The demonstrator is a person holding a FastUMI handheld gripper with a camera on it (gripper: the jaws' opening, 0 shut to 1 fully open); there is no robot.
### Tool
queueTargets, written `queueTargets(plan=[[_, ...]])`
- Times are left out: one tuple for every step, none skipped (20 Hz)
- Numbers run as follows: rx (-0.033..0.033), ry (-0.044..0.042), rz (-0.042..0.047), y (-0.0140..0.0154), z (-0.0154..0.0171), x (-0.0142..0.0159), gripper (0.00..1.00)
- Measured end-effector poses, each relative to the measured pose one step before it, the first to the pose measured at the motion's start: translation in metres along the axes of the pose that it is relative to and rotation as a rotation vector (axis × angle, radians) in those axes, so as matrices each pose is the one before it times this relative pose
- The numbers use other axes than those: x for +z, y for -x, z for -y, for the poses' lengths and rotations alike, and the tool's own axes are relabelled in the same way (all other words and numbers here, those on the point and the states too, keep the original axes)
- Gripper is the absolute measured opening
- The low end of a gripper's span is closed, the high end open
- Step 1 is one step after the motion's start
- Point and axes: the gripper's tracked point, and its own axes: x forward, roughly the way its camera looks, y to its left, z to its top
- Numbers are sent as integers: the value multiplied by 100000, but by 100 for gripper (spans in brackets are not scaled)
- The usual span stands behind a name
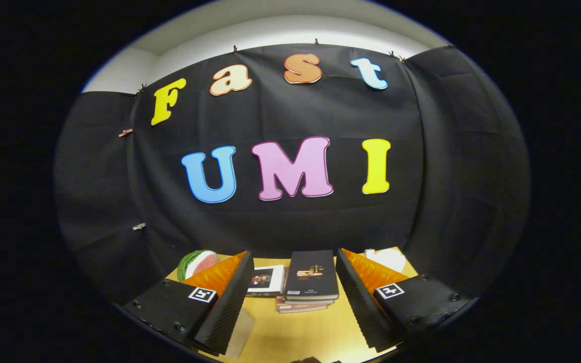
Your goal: Open the storage box then place both shoes into the box .Put the left shoe in first, then the right shoe, with the right side of both shoes facing outward in a uniform manner.
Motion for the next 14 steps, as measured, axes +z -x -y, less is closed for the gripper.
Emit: queueTargets(plan=[[-2092,1814,2929,209,716,369,98],[-2035,1731,2807,226,662,243,98],[-1721,1022,2337,-467,945,1158,98],[-871,525,1934,116,418,-24,98],[-378,-109,911,330,-70,-930,98],[-319,-416,699,1,147,-202,98],[-64,-490,278,0,126,-181,98],[107,-732,-364,-1,31,-67,98],[450,-624,-480,-128,-180,-121,98],[672,-175,-295,-136,-305,-27,98],[534,604,252,-233,-200,158,98],[29,1186,129,-255,-47,114,98],[131,1078,77,-329,-12,201,98],[588,637,162,-169,-280,147,98]])
